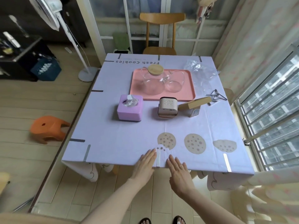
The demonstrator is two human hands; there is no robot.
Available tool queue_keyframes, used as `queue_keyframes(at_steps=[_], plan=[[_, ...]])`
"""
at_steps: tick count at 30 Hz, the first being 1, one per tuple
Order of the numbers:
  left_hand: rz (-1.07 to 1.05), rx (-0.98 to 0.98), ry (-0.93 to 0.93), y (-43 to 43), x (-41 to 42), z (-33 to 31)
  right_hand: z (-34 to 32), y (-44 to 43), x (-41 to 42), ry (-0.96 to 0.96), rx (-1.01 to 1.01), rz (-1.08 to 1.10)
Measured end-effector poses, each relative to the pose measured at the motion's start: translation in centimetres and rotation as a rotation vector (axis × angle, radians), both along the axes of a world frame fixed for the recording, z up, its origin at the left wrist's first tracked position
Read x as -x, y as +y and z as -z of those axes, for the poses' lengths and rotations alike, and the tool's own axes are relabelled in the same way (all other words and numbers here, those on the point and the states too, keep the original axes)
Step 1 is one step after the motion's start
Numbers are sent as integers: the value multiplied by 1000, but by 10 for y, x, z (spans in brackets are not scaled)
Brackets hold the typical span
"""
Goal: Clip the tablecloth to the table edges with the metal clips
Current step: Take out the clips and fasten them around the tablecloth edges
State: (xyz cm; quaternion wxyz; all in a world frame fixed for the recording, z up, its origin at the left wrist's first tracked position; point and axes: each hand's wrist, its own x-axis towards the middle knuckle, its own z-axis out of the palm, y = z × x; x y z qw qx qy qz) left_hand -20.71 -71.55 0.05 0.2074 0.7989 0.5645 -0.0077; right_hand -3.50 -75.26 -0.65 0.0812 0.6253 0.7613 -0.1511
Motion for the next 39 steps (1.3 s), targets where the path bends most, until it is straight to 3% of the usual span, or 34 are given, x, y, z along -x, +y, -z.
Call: queue_keyframes(at_steps=[10,14,23,26,33,39], plan=[[-460,-33,265,-29,160,2,-5,5,84,73,0,-175],[-484,43,319,-26,195,-3,-9,5,112,165,58,-287],[-508,198,318,-7,195,-10,-18,5,112,199,78,-212],[-493,123,334,-9,179,-12,-21,3,89,215,64,-155],[-221,11,-46,-20,44,-35,-37,3,-3,168,6,38],[-92,8,-139,-15,-73,-44,-33,4,-123,140,-49,87]])
